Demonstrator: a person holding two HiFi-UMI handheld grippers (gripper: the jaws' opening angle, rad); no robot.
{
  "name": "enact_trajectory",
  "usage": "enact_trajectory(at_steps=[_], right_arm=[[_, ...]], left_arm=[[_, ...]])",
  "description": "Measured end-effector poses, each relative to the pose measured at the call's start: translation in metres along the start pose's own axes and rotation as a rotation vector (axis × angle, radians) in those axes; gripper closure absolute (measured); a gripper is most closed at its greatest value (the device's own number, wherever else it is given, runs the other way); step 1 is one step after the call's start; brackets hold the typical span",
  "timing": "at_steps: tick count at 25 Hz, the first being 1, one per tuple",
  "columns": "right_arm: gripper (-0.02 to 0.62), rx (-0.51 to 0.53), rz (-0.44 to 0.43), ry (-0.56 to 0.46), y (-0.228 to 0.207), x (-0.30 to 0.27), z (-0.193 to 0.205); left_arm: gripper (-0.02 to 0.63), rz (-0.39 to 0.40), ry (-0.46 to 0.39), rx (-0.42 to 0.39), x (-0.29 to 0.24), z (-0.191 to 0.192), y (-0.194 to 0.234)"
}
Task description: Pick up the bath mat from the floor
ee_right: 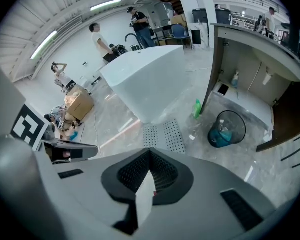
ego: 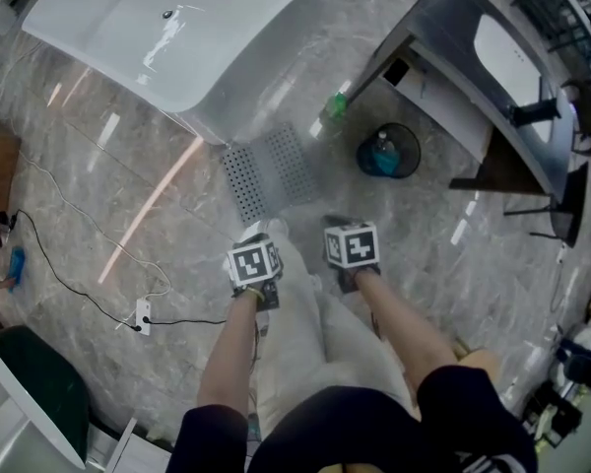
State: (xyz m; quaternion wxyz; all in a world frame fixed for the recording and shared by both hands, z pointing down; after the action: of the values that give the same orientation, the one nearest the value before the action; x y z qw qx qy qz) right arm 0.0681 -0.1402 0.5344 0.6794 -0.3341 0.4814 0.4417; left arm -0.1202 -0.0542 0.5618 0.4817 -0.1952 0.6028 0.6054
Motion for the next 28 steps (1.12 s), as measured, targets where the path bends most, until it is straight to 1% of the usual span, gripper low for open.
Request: enact_trajectory(at_steps=[7, 11, 17, 21, 24, 26, 28], right_arm=[[0.583, 0.009, 0.036, 0.018, -0.009, -0.062, -0.004], [0.583, 0.041, 0.065, 0.047, -0.010, -0.107, 0.000], [0.583, 0.065, 0.058, 0.076, -0.011, -0.179, 0.007], [0.583, 0.098, 0.075, 0.103, -0.015, -0.227, 0.021], [0.583, 0.135, 0.107, 0.117, -0.027, -0.262, 0.025], [0.581, 0.139, 0.113, 0.125, -0.033, -0.283, 0.028], [0.581, 0.147, 0.112, 0.138, -0.036, -0.302, 0.035]], left_arm=[[0.606, -0.010, 0.040, 0.012, -0.051, -0.007, 0.037], [0.606, -0.022, 0.066, 0.010, -0.085, -0.007, 0.061], [0.606, -0.030, 0.079, 0.014, -0.140, -0.014, 0.099], [0.606, -0.042, 0.116, -0.009, -0.173, -0.006, 0.124], [0.604, -0.031, 0.137, -0.029, -0.202, -0.004, 0.137], [0.604, -0.019, 0.139, -0.037, -0.220, -0.003, 0.147], [0.604, -0.024, 0.153, -0.039, -0.238, 0.000, 0.157]])
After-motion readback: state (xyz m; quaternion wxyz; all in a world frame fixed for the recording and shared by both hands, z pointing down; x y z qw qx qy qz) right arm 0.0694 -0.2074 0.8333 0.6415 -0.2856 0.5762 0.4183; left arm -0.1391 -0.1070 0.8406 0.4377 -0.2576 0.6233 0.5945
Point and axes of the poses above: the fingertips, and each gripper's own axes: x backward along the fingers, y to its left, z out of its underside, the point moved 8 cm from there along x, backward along the fingers, and after that the axes turned 15 degrees about z, right-handed, at the moved point
